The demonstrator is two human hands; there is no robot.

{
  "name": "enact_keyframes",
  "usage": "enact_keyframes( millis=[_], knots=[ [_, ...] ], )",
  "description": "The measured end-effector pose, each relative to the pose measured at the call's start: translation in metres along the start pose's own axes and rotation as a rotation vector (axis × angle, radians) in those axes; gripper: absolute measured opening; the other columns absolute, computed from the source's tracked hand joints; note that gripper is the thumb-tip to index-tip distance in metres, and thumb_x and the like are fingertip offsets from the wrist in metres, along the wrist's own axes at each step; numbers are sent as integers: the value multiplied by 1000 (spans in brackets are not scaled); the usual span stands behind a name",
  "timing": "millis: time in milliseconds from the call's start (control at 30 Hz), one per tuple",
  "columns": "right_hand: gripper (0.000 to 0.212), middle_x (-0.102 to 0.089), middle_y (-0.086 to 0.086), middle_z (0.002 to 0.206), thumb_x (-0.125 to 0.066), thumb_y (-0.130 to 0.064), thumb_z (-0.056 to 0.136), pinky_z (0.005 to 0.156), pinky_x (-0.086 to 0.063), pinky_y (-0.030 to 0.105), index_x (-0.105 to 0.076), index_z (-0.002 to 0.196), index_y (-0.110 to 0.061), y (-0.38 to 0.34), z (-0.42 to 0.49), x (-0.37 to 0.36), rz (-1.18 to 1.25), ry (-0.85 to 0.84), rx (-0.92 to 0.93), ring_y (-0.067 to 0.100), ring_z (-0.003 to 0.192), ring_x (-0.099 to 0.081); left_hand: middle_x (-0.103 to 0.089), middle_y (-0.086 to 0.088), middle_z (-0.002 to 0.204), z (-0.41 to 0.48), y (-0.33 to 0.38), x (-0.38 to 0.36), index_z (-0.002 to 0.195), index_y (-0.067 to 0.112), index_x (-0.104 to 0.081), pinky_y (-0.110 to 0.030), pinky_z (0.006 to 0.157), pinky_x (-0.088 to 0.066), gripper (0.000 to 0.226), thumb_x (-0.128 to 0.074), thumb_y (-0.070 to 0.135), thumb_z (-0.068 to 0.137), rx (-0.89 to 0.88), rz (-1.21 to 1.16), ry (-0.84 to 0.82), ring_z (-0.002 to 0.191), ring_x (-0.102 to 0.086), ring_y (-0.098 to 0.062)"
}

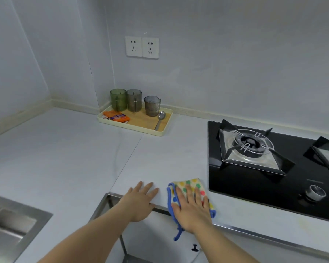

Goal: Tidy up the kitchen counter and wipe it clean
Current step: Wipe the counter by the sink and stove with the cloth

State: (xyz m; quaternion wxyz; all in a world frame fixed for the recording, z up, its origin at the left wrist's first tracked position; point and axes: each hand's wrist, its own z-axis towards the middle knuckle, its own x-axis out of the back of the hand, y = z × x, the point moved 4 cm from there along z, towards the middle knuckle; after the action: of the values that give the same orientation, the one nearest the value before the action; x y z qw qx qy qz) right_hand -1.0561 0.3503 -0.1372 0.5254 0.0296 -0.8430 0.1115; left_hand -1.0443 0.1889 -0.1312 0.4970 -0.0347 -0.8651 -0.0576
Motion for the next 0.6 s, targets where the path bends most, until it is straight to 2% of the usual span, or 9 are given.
enact_keyframes(
  millis=[200, 300, 433, 600],
  knots=[
    [56, 18, -5, 158, -11, -48, 99, 117, 9, 42, 14, 148, -38, 25, -29, -8, 61, 65, -114, 22, 146, 16, 11, 0, 159, -20, 2, -17, 151, 18, 3, -39, 121, -2, 56, -23, 22, 102, -49, -15, 18, 147, 11, -26],
    [59, 20, -2, 158, -14, -49, 99, 118, 7, 49, 14, 148, -35, 16, -33, -12, 70, 60, -195, 26, 146, 18, 11, 0, 159, -24, 4, -19, 151, 16, 3, -39, 121, -5, 60, -26, 13, 99, -57, -20, 3, 146, 11, -27],
    [78, 25, 2, 156, -23, -66, 91, 114, 6, 57, 15, 149, -32, -9, -30, -19, 7, 26, -143, 32, 144, 20, 10, 1, 159, -26, 6, -17, 151, 17, 2, -40, 120, -8, 66, -28, 7, 93, -47, 18, 32, 147, 8, -27],
    [80, 21, -1, 158, -25, -69, 90, 117, 0, 53, 13, 149, -32, 22, -46, -15, 4, -38, -106, 27, 146, 17, 5, 5, 159, -34, 7, -14, 151, 22, -3, -53, 117, -10, 68, -32, 8, 91, -13, 44, 7, 147, 5, -23]
  ],
)
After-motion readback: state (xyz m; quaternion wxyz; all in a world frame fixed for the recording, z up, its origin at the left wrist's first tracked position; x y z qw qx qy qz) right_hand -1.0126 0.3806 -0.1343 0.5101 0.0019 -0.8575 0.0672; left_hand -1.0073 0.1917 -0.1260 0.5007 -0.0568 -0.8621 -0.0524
